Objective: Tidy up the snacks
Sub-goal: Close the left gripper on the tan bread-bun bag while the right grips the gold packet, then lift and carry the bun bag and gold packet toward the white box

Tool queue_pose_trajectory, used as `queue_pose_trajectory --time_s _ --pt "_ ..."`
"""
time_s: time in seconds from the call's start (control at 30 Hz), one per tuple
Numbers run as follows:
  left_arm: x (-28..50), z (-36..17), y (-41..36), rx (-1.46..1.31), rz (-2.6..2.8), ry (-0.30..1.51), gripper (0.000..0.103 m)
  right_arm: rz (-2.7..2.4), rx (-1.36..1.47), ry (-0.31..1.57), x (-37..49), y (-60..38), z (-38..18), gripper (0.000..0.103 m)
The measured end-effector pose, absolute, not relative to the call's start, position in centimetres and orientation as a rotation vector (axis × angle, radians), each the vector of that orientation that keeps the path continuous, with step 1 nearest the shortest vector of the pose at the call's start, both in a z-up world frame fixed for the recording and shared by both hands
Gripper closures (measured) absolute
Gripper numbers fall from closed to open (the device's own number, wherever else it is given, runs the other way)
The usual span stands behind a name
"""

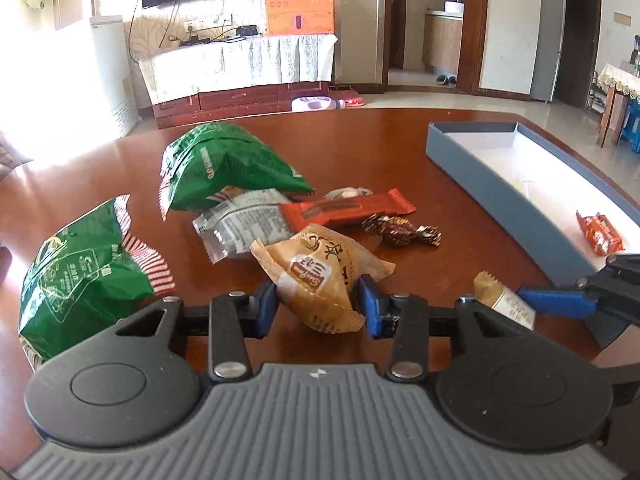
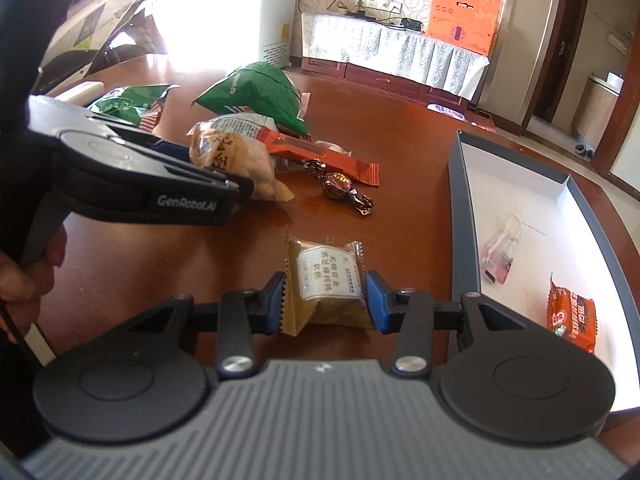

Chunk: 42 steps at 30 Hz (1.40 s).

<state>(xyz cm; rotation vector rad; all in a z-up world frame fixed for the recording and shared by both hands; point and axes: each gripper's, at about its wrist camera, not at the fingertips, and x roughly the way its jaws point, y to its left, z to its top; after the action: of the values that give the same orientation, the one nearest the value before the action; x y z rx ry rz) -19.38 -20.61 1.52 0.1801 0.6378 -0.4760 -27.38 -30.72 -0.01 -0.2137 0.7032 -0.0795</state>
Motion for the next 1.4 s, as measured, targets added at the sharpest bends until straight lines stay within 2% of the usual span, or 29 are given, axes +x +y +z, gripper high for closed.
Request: queue_pose_trajectory --time_s 0.87,1.4 --pt "-20.6 7.7 -26.6 0.134 -0.535 0.488 0.055 -0.076 -0.167 0.701 -27.9 -31.4 0.2 0.057" --pt "-20.1 8.6 -29.5 0.144 -0.578 0.479 0.055 -0.059 -0.105 0.643 -28.7 -32.1 1.5 0.058"
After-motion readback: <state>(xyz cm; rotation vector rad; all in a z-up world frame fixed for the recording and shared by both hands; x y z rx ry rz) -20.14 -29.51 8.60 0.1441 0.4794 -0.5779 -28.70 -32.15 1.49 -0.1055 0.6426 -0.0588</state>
